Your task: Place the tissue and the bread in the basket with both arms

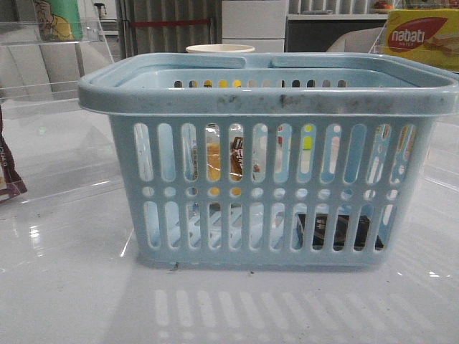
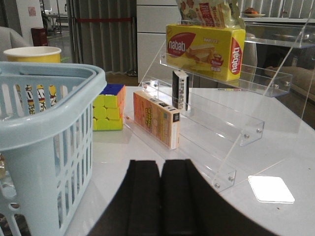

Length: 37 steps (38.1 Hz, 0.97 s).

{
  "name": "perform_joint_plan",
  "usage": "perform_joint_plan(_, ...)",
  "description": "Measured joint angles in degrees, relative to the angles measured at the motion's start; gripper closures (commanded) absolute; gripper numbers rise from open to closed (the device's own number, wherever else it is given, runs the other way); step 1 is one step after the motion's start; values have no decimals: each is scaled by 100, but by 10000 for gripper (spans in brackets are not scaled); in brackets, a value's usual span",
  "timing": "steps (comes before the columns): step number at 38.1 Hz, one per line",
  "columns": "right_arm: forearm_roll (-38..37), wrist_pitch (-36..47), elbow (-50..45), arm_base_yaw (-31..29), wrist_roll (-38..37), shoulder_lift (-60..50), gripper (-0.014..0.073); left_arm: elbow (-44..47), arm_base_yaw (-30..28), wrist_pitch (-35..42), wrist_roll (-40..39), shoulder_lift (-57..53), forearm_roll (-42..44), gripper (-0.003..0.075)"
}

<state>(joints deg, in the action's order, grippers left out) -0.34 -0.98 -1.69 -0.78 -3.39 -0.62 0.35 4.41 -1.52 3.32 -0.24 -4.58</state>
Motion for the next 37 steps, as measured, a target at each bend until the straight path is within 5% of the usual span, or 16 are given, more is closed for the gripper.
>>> perform_joint_plan(37,-73,98,0,0,-98,0,536,0,0,0,0,0,0,628)
